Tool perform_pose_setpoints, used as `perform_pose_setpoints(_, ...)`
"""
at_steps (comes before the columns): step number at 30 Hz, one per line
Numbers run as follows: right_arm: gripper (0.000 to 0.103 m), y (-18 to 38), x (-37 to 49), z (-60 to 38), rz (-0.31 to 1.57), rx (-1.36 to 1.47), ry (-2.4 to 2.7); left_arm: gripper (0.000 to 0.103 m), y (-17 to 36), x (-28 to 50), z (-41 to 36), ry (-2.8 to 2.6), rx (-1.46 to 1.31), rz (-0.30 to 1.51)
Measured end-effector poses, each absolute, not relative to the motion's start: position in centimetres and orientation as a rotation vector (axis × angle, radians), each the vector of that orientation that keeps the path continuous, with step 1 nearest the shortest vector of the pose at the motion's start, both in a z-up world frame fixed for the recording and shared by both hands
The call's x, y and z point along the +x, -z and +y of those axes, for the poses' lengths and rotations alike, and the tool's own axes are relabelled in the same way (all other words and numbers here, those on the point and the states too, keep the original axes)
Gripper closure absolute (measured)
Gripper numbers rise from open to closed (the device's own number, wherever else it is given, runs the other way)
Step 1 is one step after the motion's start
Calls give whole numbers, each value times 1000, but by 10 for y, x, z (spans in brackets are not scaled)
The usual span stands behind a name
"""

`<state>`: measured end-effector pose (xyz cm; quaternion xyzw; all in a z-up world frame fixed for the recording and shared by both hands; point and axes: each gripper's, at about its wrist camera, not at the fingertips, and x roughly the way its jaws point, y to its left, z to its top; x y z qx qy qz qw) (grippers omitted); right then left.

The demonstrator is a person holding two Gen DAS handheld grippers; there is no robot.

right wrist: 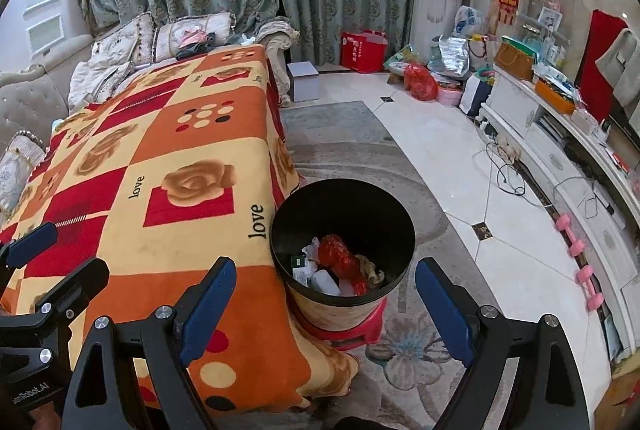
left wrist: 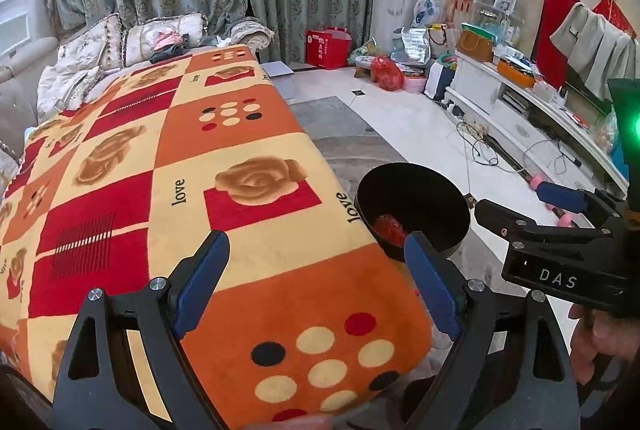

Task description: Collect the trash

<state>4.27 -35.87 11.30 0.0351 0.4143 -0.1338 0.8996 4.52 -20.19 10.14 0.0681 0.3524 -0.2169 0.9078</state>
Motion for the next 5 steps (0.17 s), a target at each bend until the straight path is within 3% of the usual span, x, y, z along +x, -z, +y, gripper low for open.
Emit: perform_pose_setpoints(5,14,-114,43,-361,865,88,282,14,-103,43,-200,431,157,698)
